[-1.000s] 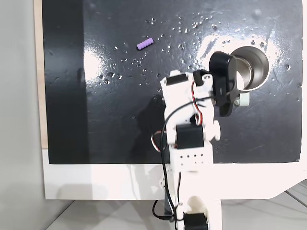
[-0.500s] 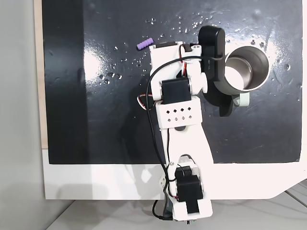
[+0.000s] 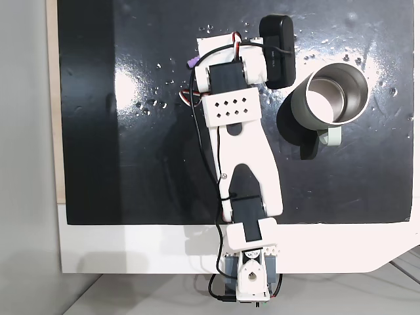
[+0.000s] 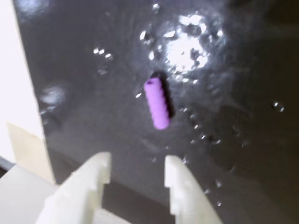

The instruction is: Grasp a pengrip and put it in the cup.

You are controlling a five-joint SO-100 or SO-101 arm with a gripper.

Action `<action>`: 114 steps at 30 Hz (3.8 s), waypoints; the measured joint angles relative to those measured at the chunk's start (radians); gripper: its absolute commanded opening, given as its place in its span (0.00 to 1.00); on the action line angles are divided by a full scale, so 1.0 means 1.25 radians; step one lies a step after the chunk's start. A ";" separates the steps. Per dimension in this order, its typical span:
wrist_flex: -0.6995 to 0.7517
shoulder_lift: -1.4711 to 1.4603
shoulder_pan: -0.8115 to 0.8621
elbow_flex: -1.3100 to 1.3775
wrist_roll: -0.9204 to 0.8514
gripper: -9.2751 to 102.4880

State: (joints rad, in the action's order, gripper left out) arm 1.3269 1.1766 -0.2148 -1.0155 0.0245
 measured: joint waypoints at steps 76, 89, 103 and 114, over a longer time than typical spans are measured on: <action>0.258 -0.043 0.109 0.337 -0.147 0.08; 0.291 0.174 0.371 0.249 -0.389 0.08; 0.274 0.189 0.486 0.094 -0.555 0.08; 0.259 0.236 0.496 0.070 -0.562 0.20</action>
State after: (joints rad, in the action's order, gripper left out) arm 1.6506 1.4711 0.4050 -0.9281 -0.6780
